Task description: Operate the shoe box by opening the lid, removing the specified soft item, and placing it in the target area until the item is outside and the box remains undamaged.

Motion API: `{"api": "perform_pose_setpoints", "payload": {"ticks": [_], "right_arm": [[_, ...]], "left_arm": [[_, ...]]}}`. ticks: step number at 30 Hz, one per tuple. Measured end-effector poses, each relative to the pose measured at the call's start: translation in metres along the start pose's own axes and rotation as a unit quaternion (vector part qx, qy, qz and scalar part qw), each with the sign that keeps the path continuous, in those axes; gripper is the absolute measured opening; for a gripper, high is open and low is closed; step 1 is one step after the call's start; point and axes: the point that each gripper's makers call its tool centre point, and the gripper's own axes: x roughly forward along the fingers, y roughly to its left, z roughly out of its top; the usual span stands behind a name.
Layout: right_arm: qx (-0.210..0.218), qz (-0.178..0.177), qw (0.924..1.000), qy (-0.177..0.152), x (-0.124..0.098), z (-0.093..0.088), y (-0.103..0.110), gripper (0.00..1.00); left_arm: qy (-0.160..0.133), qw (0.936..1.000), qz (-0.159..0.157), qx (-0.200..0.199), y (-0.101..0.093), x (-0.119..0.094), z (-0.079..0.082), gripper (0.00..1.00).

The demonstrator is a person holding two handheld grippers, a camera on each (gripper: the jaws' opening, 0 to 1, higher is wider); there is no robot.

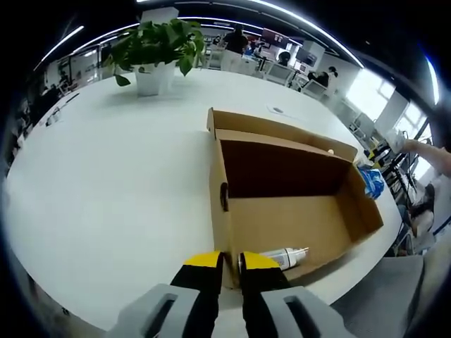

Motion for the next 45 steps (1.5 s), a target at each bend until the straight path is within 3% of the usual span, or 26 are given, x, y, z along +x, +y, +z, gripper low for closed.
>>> {"api": "perform_pose_setpoints", "payload": {"ticks": [14, 25, 38, 45], "right_arm": [[-0.009, -0.012, 0.9999, 0.007, 0.002, -0.002, -0.002, 0.16], [0.001, -0.034, 0.9994, 0.001, -0.003, 0.001, -0.006, 0.23], [0.073, -0.067, 0.9939, -0.05, -0.021, 0.016, -0.008, 0.33], [0.104, -0.081, 0.9883, -0.076, -0.035, 0.024, 0.0, 0.38]], "left_arm": [[0.0, 1.0, 0.0, 0.004, 0.0, 0.0, 0.001, 0.1], [0.004, 0.9992, 0.004, 0.039, -0.001, 0.0, 0.004, 0.11], [-0.017, 0.9965, -0.003, 0.081, -0.005, -0.008, 0.033, 0.15], [-0.022, 0.9929, -0.018, 0.115, -0.015, -0.006, 0.049, 0.18]]}}
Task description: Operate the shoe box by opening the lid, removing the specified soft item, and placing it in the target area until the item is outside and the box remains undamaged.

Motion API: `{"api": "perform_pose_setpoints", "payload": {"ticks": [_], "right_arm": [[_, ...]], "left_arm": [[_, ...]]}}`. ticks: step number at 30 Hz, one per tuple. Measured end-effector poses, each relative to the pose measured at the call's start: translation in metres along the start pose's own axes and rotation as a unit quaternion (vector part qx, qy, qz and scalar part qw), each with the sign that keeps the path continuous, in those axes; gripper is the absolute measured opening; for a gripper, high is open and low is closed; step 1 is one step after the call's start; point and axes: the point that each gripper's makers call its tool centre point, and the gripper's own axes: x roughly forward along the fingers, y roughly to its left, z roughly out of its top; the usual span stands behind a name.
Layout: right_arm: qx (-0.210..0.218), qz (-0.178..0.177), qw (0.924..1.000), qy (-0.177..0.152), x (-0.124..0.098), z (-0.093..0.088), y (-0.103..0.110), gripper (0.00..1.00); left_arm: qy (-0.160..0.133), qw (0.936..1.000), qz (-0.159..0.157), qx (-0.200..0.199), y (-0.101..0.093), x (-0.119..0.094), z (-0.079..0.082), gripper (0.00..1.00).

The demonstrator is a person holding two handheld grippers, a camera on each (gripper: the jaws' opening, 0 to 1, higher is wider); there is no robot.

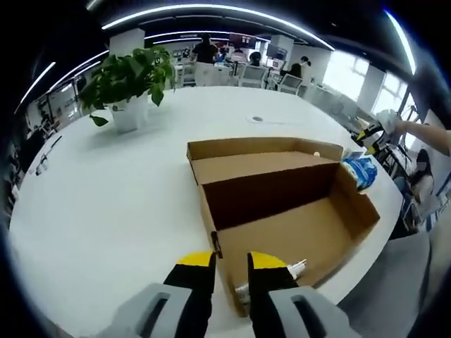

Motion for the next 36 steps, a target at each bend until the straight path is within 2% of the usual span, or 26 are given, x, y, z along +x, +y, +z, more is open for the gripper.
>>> {"api": "perform_pose_setpoints", "payload": {"ticks": [6, 9, 12, 18, 22, 25, 27, 30, 32, 34, 36], "right_arm": [[0.03, -0.017, 0.9988, -0.035, -0.014, 0.009, 0.008, 0.47], [0.049, -0.024, 0.9966, -0.062, -0.026, 0.021, 0.016, 0.51], [0.064, -0.035, 0.9945, -0.076, -0.033, 0.027, 0.02, 0.54], [0.107, -0.049, 0.9863, -0.115, -0.047, 0.04, 0.034, 0.6], [0.135, -0.058, 0.9792, -0.139, -0.056, 0.046, 0.048, 0.65], [0.149, -0.062, 0.9761, -0.145, -0.062, 0.047, 0.059, 0.71], [0.158, -0.065, 0.9731, -0.154, -0.064, 0.048, 0.064, 0.74], [0.173, -0.072, 0.9682, -0.165, -0.072, 0.049, 0.074, 0.78], [0.184, -0.08, 0.9639, -0.176, -0.077, 0.049, 0.078, 0.8], [0.194, -0.084, 0.9599, -0.184, -0.084, 0.053, 0.085, 0.8], [0.203, -0.089, 0.9549, -0.197, -0.089, 0.057, 0.093, 0.81]], "left_arm": [[0.015, 0.998, -0.035, 0.05, -0.011, 0.005, 0.005, 0.2], [0.03, 0.9948, -0.05, 0.084, -0.015, 0.007, 0.005, 0.21], [0.046, 0.9898, -0.069, 0.116, -0.02, 0.009, 0.003, 0.22], [0.082, 0.9743, -0.105, 0.182, -0.031, 0.013, -0.001, 0.26], [0.09, 0.969, -0.123, 0.195, -0.037, 0.016, 0.0, 0.26], [0.104, 0.9596, -0.141, 0.22, -0.041, 0.019, -0.002, 0.28], [0.103, 0.9529, -0.155, 0.239, -0.045, 0.021, -0.001, 0.29], [0.114, 0.9469, -0.17, 0.248, -0.048, 0.023, -0.004, 0.33], [0.12, 0.9375, -0.18, 0.273, -0.05, 0.025, -0.006, 0.35], [0.123, 0.9333, -0.184, 0.283, -0.052, 0.027, -0.007, 0.35], [0.134, 0.9261, -0.192, 0.296, -0.054, 0.029, -0.01, 0.38]]}}
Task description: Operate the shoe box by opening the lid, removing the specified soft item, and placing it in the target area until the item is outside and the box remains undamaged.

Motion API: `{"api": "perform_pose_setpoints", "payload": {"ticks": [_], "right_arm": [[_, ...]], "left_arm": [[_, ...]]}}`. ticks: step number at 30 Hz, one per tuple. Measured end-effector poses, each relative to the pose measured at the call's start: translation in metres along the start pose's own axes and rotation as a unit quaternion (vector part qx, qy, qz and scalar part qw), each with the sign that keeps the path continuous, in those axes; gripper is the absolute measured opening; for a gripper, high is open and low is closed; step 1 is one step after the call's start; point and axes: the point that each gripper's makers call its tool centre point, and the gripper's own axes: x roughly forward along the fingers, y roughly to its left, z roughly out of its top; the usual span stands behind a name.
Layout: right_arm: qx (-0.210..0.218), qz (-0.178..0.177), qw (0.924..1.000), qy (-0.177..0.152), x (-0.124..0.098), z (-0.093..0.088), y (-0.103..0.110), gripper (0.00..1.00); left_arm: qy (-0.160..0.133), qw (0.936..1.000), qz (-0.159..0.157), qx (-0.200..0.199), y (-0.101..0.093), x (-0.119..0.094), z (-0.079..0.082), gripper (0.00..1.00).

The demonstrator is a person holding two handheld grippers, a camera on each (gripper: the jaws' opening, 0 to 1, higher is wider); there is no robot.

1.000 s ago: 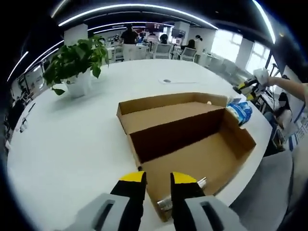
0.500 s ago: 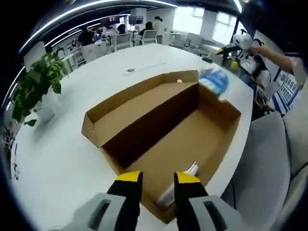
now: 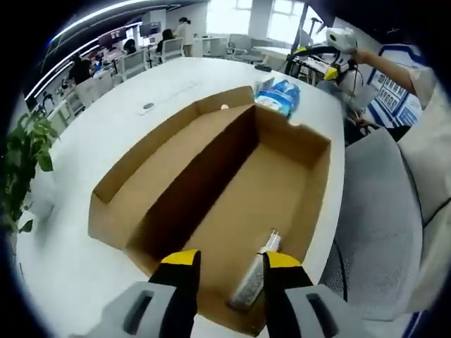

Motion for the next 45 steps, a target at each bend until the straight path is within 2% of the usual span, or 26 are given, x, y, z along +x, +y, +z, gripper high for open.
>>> {"api": "perform_pose_setpoints", "payload": {"ticks": [6, 10, 15, 19, 23, 24, 26, 32, 38, 45], "right_arm": [[0.024, -0.011, 0.9993, -0.028, -0.014, 0.007, 0.02, 0.85], [0.048, -0.023, 0.9977, -0.042, -0.02, 0.005, 0.031, 0.88], [0.076, -0.032, 0.9952, -0.054, -0.027, 0.001, 0.047, 0.9], [0.088, -0.036, 0.9938, -0.058, -0.033, -0.002, 0.06, 0.91], [0.099, -0.044, 0.9925, -0.057, -0.039, -0.009, 0.069, 0.91], [0.103, -0.046, 0.9919, -0.058, -0.04, -0.011, 0.072, 0.91], [0.105, -0.054, 0.9916, -0.054, -0.042, -0.015, 0.075, 0.92], [0.125, -0.068, 0.9886, -0.051, -0.047, -0.027, 0.081, 0.91], [0.142, -0.076, 0.9855, -0.054, -0.052, -0.034, 0.086, 0.9], [0.155, -0.078, 0.9829, -0.06, -0.051, -0.034, 0.094, 0.89]], "left_arm": [[0.038, 0.997, -0.03, 0.06, -0.009, 0.009, -0.006, 0.42], [0.071, 0.9905, -0.046, 0.109, -0.01, 0.014, -0.007, 0.45], [0.092, 0.9854, -0.064, 0.128, -0.009, 0.021, -0.005, 0.47], [0.123, 0.9772, -0.094, 0.145, -0.006, 0.029, -0.015, 0.5], [0.157, 0.9665, -0.117, 0.166, -0.006, 0.035, -0.025, 0.52], [0.167, 0.962, -0.127, 0.175, -0.007, 0.036, -0.028, 0.52], [0.173, 0.9566, -0.138, 0.189, -0.009, 0.039, -0.029, 0.51], [0.195, 0.9462, -0.15, 0.21, -0.01, 0.045, -0.031, 0.51], [0.208, 0.9409, -0.159, 0.215, -0.012, 0.053, -0.035, 0.49], [0.209, 0.9383, -0.163, 0.222, -0.02, 0.058, -0.039, 0.4]]}}
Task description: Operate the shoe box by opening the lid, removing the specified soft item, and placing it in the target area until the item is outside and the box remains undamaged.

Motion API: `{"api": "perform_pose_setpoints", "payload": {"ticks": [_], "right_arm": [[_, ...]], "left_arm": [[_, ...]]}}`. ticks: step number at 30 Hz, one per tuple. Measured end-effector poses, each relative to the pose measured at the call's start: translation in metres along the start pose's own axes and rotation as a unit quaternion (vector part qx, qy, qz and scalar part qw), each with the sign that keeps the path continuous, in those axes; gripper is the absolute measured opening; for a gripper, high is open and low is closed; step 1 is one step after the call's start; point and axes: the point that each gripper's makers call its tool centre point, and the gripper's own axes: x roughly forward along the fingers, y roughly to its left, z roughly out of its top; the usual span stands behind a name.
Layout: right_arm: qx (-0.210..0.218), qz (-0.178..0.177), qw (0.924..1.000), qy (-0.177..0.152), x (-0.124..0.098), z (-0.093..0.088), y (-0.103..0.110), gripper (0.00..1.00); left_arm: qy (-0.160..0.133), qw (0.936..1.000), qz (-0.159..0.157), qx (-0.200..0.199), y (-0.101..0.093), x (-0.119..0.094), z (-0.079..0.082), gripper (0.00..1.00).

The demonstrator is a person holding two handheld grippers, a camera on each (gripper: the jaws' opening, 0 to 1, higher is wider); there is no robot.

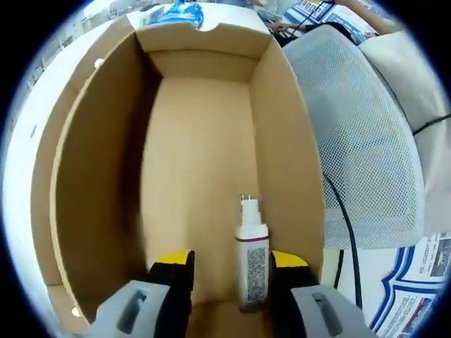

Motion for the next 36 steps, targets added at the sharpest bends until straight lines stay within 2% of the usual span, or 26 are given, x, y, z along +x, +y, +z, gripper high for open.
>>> {"api": "perform_pose_setpoints", "payload": {"ticks": [14, 17, 25, 28, 30, 36], "right_arm": [[0.013, 0.015, 0.9997, -0.015, 0.012, 0.005, 0.014, 0.85], [0.014, 0.02, 0.9995, -0.017, 0.016, 0.006, 0.019, 0.84], [0.019, 0.038, 0.9987, -0.029, 0.026, 0.014, 0.033, 0.82], [0.022, 0.044, 0.9982, -0.034, 0.029, 0.016, 0.037, 0.81], [0.024, 0.047, 0.9979, -0.037, 0.03, 0.018, 0.04, 0.81], [0.034, 0.058, 0.9966, -0.048, 0.036, 0.023, 0.05, 0.78]], "left_arm": [[-0.031, 0.9994, 0.017, 0.005, -0.005, 0.01, 0.007, 0.25], [-0.038, 0.999, 0.021, -0.007, -0.005, 0.011, 0.009, 0.21], [-0.047, 0.9976, 0.039, -0.034, 0.0, 0.009, 0.012, 0.2], [-0.06, 0.9948, 0.057, -0.059, 0.006, 0.006, 0.016, 0.2], [-0.064, 0.9932, 0.056, -0.079, 0.006, 0.005, 0.019, 0.19], [-0.071, 0.9906, 0.076, -0.089, 0.012, -0.002, 0.024, 0.19]]}}
